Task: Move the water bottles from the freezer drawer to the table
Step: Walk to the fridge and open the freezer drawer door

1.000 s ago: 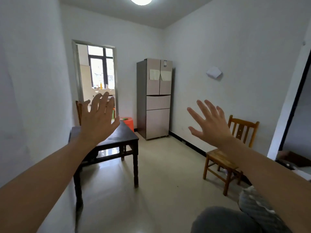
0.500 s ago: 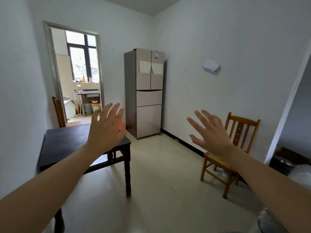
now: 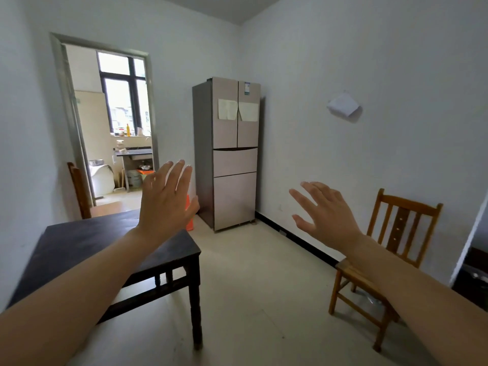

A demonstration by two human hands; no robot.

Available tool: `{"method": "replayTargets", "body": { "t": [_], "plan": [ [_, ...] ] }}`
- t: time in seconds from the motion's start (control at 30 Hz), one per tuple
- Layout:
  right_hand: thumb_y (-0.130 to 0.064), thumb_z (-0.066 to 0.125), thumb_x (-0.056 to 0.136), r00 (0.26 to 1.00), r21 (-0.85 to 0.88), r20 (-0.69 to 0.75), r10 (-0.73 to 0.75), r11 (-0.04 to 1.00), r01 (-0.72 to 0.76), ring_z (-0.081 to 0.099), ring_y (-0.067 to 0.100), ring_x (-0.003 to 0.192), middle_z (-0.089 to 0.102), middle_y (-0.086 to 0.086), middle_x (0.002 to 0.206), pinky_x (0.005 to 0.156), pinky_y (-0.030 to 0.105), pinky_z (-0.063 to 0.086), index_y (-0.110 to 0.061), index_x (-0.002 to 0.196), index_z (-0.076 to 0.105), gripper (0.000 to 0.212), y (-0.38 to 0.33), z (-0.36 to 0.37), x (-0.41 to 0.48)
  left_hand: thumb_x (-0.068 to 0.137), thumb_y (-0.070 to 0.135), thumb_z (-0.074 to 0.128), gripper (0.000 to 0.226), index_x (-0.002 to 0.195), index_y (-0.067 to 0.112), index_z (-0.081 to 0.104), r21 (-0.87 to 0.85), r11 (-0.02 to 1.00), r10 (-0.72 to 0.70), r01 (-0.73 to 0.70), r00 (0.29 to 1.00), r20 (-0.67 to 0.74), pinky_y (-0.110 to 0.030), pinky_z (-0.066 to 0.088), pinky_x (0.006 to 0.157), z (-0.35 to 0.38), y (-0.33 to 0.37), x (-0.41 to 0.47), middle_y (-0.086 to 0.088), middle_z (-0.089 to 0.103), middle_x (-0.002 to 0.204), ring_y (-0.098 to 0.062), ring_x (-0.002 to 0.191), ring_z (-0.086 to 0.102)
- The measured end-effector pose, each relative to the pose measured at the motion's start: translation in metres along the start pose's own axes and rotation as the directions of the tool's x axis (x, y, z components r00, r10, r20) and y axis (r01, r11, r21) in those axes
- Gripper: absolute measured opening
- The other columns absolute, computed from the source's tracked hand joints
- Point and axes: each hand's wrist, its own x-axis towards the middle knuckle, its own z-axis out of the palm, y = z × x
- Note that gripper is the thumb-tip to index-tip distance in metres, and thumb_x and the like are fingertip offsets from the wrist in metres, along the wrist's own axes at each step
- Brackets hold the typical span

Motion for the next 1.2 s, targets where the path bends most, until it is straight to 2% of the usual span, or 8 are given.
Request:
{"method": "replayTargets", "body": {
  "t": [0.2, 0.3, 0.47, 0.6, 0.73, 0.9, 1.07, 1.2],
  "plan": [
    [-0.041, 0.042, 0.084, 0.998, 0.019, 0.052, 0.019, 1.000, -0.020, 0.043, 0.026, 0.108, 0.050, 0.012, 0.119, 0.074, 0.039, 0.052, -0.015, 0.124, 0.043, 0.048, 0.022, 0.076, 0.011, 0.080, 0.041, 0.036, 0.055, 0.120, 0.004, 0.044, -0.065, 0.998, 0.016, -0.015, 0.999, 0.028, -0.044, 0.025, 0.092, 0.095, 0.005, 0.024, -0.021, 0.058, 0.123, -0.031, 0.117, 0.035],
    [-0.042, 0.041, 0.084, 0.996, -0.009, 0.087, 0.027, 1.000, -0.026, 0.043, 0.026, 0.107, 0.057, 0.015, 0.116, 0.074, 0.040, 0.052, -0.015, 0.124, 0.043, 0.048, 0.038, 0.110, 0.024, 0.081, 0.041, 0.036, 0.054, 0.119, 0.004, 0.044, -0.120, 0.993, 0.004, -0.003, 1.000, 0.008, -0.044, 0.026, 0.093, 0.141, 0.003, 0.041, -0.022, 0.058, 0.123, -0.031, 0.117, 0.035],
    [-0.043, 0.040, 0.084, 0.982, -0.067, 0.172, 0.075, 0.996, -0.064, 0.043, 0.025, 0.107, 0.059, 0.016, 0.115, 0.075, 0.042, 0.053, -0.014, 0.123, 0.042, 0.049, 0.070, 0.163, 0.058, 0.080, 0.039, 0.039, 0.051, 0.119, 0.005, 0.043, -0.287, 0.958, -0.032, 0.032, 0.999, 0.005, -0.048, 0.041, 0.091, 0.216, 0.001, 0.082, -0.021, 0.057, 0.123, -0.031, 0.117, 0.036],
    [-0.043, 0.041, 0.084, 0.977, -0.119, 0.180, 0.113, 0.989, -0.093, 0.043, 0.024, 0.107, 0.060, 0.015, 0.113, 0.075, 0.041, 0.053, -0.013, 0.121, 0.044, 0.048, 0.096, 0.190, 0.080, 0.081, 0.037, 0.041, 0.048, 0.116, 0.005, 0.046, -0.362, 0.932, -0.044, 0.025, 0.998, -0.043, -0.042, 0.031, 0.091, 0.271, 0.007, 0.120, -0.021, 0.058, 0.122, -0.032, 0.117, 0.038],
    [-0.043, 0.041, 0.084, 0.970, -0.174, 0.232, 0.070, 0.984, -0.030, 0.043, 0.024, 0.107, 0.061, 0.016, 0.113, 0.076, 0.040, 0.053, -0.013, 0.121, 0.045, 0.048, 0.122, 0.214, 0.078, 0.081, 0.036, 0.041, 0.047, 0.116, 0.005, 0.045, -0.480, 0.876, -0.080, 0.042, 0.995, -0.059, -0.042, 0.028, 0.092, 0.321, 0.023, 0.135, -0.023, 0.054, 0.125, -0.033, 0.118, 0.036],
    [-0.046, 0.040, 0.084, 0.947, -0.205, 0.294, 0.130, 0.976, -0.071, 0.048, 0.028, 0.111, 0.060, 0.016, 0.117, 0.079, 0.044, 0.053, -0.015, 0.124, 0.042, 0.050, 0.156, 0.249, 0.069, 0.080, 0.040, 0.038, 0.055, 0.124, 0.006, 0.040, -0.511, 0.857, -0.029, 0.062, 0.997, 0.072, -0.047, 0.033, 0.094, 0.374, 0.056, 0.152, -0.022, 0.049, 0.131, -0.033, 0.122, 0.032],
    [-0.056, 0.009, 0.093, 0.880, -0.247, 0.435, 0.191, 0.965, -0.087, 0.053, 0.032, 0.119, 0.058, 0.014, 0.126, 0.089, 0.057, 0.043, -0.021, 0.129, 0.039, 0.059, 0.198, 0.294, 0.054, 0.079, 0.047, 0.035, 0.068, 0.131, 0.004, 0.034, -0.442, 0.897, 0.079, 0.024, 0.974, 0.214, -0.057, 0.036, 0.095, 0.424, 0.107, 0.183, -0.022, 0.042, 0.138, -0.037, 0.127, 0.028],
    [-0.059, 0.006, 0.091, 0.848, -0.246, 0.472, 0.240, 0.960, -0.135, 0.051, 0.034, 0.121, 0.055, 0.014, 0.129, 0.089, 0.061, 0.041, -0.022, 0.131, 0.037, 0.062, 0.252, 0.340, 0.048, 0.081, 0.043, 0.058, 0.071, 0.135, 0.003, 0.034, -0.370, 0.928, 0.066, 0.045, 0.958, 0.281, -0.061, 0.031, 0.099, 0.469, 0.148, 0.214, -0.022, 0.037, 0.143, -0.045, 0.131, 0.032]
  ]
}}
